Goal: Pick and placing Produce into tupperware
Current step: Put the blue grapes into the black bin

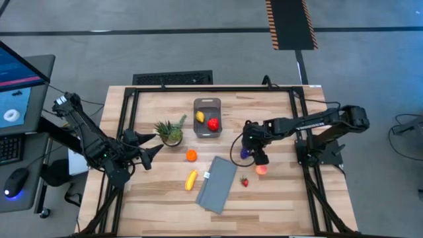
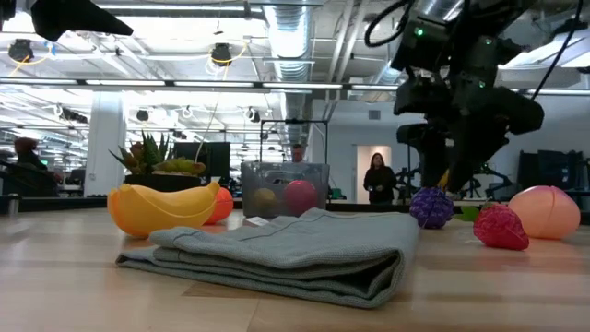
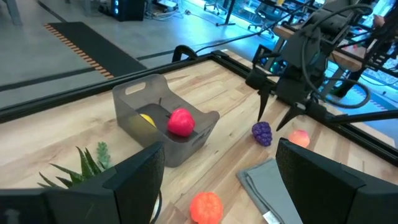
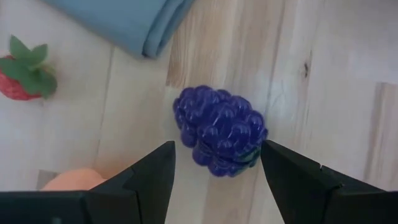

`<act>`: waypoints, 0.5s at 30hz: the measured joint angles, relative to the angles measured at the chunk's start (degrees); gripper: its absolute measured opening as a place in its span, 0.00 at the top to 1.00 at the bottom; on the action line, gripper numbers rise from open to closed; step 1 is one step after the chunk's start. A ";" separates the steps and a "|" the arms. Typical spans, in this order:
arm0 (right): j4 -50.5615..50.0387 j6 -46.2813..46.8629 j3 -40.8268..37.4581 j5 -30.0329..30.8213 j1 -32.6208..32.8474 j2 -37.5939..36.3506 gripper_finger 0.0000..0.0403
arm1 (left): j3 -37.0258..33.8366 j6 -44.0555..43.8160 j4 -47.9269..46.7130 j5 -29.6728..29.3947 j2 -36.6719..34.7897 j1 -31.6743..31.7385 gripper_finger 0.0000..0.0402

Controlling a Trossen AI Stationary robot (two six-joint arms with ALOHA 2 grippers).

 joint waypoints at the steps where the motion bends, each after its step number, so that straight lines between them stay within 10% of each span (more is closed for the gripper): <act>1: -0.24 -0.04 0.15 0.17 0.00 0.47 0.35 | 0.00 -0.02 0.02 -0.01 0.00 0.00 0.27; 15: -2.90 -5.77 5.47 1.46 0.00 5.30 0.35 | 0.00 -0.44 0.03 0.35 0.00 0.00 0.27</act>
